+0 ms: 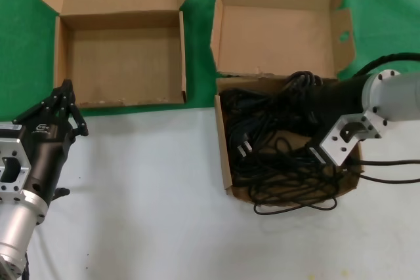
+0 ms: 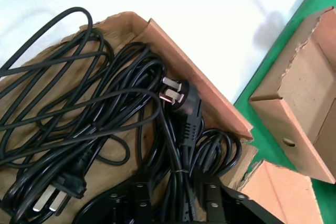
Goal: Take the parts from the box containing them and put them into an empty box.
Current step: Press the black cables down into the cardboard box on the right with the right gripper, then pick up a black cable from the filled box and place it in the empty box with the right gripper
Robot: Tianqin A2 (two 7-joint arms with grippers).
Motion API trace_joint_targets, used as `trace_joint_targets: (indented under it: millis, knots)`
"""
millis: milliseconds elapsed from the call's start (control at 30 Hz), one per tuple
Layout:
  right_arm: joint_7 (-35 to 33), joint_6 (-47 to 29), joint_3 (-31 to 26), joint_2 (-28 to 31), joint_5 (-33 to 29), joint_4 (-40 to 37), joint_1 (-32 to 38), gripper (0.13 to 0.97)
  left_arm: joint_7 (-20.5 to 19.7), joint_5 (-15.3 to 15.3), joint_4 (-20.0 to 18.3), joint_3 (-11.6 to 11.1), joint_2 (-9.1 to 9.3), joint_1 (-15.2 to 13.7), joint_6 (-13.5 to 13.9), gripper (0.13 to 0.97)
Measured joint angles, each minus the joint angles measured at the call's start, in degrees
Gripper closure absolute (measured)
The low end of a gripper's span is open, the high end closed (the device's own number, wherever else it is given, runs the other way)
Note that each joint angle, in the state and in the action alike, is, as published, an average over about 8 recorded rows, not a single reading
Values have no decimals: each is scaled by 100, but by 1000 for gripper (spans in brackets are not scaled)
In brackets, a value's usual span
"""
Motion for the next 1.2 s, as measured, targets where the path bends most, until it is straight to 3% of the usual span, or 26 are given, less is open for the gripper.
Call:
trace_joint_targets:
  millis: [267,633,1000,1200]
  knots:
    - [1,108,-19,-80,-96,8,-42,833,0,0,0,0,0,0,0,952]
    - [-1,216,-7,-154,-178,29,-58,883,0,0,0,0,0,0,0,952]
    - [906,-559,299,106,56,906,284,892,0,0,0,0,0,0,0,952]
    - [1349,-671,306,-476,305,300,842,893,0,0,0,0,0,0,0,952]
